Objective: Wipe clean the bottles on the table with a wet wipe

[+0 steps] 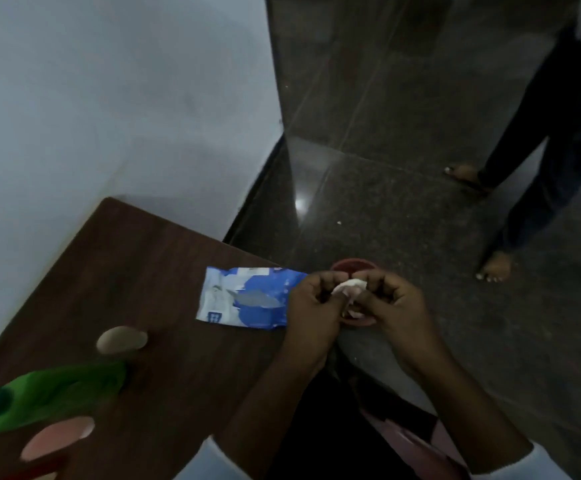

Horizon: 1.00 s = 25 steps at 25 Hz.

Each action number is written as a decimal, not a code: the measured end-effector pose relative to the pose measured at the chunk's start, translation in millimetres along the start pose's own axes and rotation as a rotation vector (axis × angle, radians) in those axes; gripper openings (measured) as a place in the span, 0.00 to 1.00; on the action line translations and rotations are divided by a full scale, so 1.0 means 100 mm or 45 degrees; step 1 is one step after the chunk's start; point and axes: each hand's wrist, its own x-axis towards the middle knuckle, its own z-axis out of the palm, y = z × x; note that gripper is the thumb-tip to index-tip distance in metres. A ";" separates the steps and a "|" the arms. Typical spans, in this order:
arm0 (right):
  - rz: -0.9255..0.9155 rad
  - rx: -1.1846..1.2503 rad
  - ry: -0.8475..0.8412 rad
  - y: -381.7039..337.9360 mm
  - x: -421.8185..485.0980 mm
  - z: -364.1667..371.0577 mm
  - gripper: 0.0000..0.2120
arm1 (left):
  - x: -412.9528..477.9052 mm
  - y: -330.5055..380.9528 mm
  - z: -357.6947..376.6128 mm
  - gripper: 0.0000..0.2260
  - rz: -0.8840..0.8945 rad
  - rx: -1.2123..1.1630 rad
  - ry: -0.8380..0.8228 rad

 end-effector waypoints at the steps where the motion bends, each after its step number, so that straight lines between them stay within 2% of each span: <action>1: 0.025 -0.015 0.053 0.08 0.06 -0.16 0.06 | 0.06 -0.07 0.17 0.06 -0.057 0.010 -0.021; 7: 0.273 0.116 0.317 0.75 0.50 -0.87 0.07 | 0.63 -0.75 0.86 0.07 -0.379 0.029 -0.087; 12: 0.432 0.113 0.565 1.58 1.32 -1.16 0.04 | 1.42 -1.41 1.36 0.09 -0.663 -0.060 0.024; 16: 0.576 0.090 0.645 2.18 2.00 -1.16 0.09 | 2.02 -1.82 1.52 0.16 -0.722 -0.076 0.181; 19: 0.587 0.104 0.680 2.46 2.24 -1.13 0.11 | 2.20 -1.93 1.52 0.15 -0.731 -0.068 0.185; 22: 0.568 0.079 0.675 2.47 2.29 -1.10 0.15 | 2.19 -1.85 1.44 0.19 -0.738 -0.102 0.152; 25: 0.497 -0.069 0.625 2.19 2.18 -0.93 0.10 | 2.02 -1.53 1.41 0.16 -0.709 -0.120 0.129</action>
